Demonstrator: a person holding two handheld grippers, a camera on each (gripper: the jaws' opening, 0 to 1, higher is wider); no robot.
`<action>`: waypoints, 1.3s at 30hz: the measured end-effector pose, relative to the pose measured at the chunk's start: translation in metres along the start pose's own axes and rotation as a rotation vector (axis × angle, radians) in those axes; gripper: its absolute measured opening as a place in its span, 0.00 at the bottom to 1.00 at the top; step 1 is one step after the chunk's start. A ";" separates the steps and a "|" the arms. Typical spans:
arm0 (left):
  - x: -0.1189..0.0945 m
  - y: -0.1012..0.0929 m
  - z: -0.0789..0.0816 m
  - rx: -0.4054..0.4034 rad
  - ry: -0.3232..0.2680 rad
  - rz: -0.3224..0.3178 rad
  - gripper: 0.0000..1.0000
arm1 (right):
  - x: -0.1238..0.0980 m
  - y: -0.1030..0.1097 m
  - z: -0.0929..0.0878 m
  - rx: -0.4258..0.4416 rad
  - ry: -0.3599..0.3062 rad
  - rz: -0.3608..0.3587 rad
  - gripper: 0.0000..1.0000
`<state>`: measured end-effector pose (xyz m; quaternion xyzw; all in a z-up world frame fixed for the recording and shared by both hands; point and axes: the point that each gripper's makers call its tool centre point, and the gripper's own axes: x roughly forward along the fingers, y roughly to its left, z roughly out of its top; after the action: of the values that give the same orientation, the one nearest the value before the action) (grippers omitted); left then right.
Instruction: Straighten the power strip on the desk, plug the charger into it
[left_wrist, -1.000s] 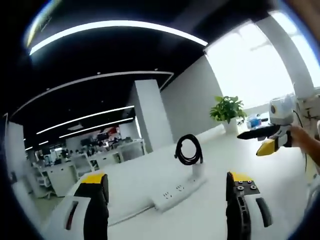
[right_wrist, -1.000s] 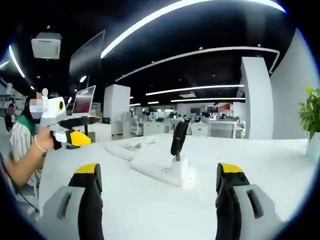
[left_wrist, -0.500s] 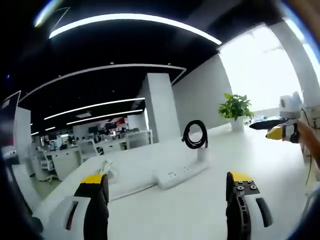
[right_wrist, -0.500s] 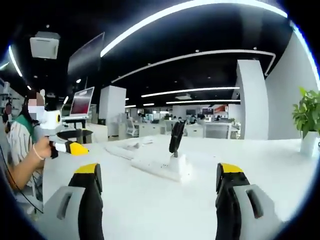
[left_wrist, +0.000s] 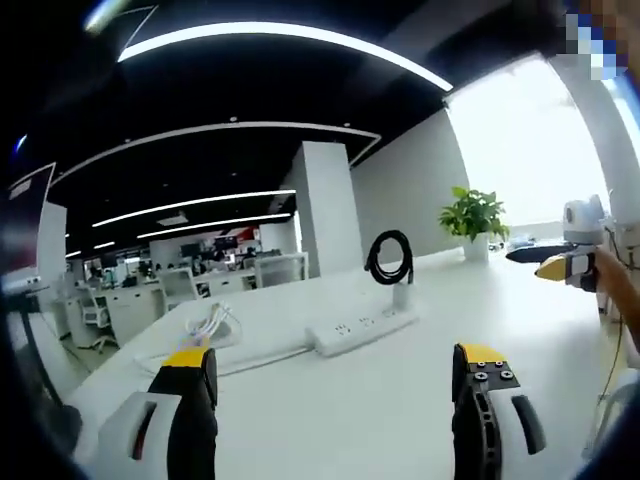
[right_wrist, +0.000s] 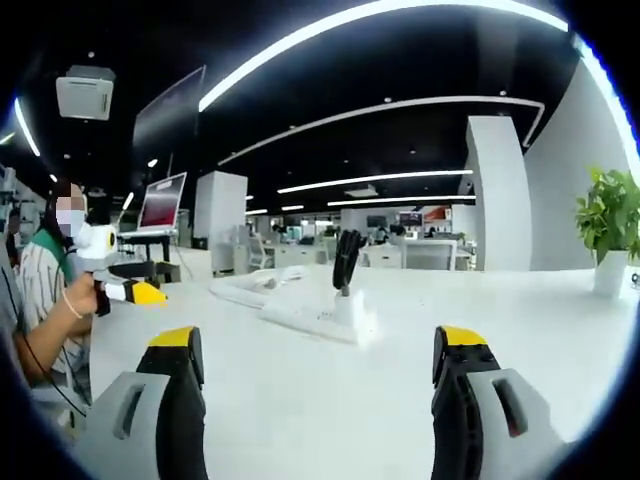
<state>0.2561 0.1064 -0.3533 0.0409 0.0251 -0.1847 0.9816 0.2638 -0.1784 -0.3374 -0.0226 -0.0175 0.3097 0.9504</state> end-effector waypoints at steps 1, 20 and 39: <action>-0.001 0.000 -0.001 0.000 0.001 0.001 0.99 | -0.002 0.000 -0.002 0.000 0.002 -0.001 0.95; -0.024 0.009 -0.023 -0.046 0.022 0.028 0.99 | -0.017 0.001 -0.024 0.024 0.030 -0.019 0.94; -0.032 0.014 -0.029 -0.067 0.021 0.050 0.99 | -0.020 -0.001 -0.034 0.034 0.058 -0.026 0.94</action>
<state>0.2306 0.1335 -0.3794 0.0108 0.0406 -0.1590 0.9864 0.2501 -0.1919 -0.3713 -0.0152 0.0151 0.2967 0.9547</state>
